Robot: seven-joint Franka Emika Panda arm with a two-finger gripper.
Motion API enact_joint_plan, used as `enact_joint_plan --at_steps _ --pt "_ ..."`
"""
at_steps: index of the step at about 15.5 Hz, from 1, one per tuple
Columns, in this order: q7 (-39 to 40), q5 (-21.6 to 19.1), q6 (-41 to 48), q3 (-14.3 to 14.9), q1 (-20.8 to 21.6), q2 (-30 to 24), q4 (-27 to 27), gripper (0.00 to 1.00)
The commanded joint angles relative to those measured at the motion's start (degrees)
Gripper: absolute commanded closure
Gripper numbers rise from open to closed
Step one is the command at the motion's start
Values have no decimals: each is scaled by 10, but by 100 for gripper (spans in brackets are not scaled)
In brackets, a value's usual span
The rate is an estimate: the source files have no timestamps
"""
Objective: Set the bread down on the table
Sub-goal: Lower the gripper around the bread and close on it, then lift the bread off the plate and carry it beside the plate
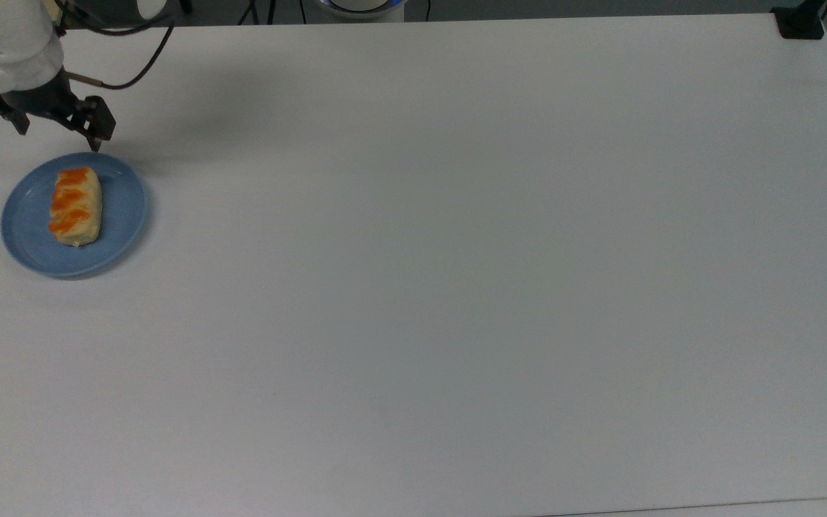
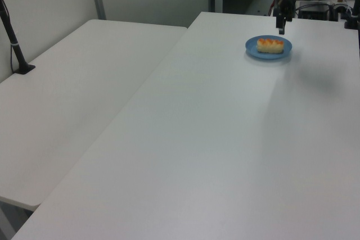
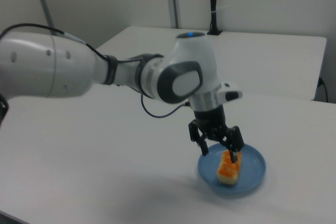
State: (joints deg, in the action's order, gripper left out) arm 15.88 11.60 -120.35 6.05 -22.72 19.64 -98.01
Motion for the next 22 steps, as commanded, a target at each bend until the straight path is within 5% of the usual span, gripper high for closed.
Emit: enact_joint_plan --at_steps 1,5,8,11,16,22 --pt "4 -49 -77 -2 -6 40 -3 0" --pt "-13 -51 -116 -2 -6 66 -1 1" --pt "-27 -56 -132 -4 -6 72 0 38" --pt "-28 -64 -132 -5 -5 71 0 58" --pt "-18 -62 -62 -5 -10 22 1 60" --pt "79 -56 -9 -2 -88 -18 -4 57"
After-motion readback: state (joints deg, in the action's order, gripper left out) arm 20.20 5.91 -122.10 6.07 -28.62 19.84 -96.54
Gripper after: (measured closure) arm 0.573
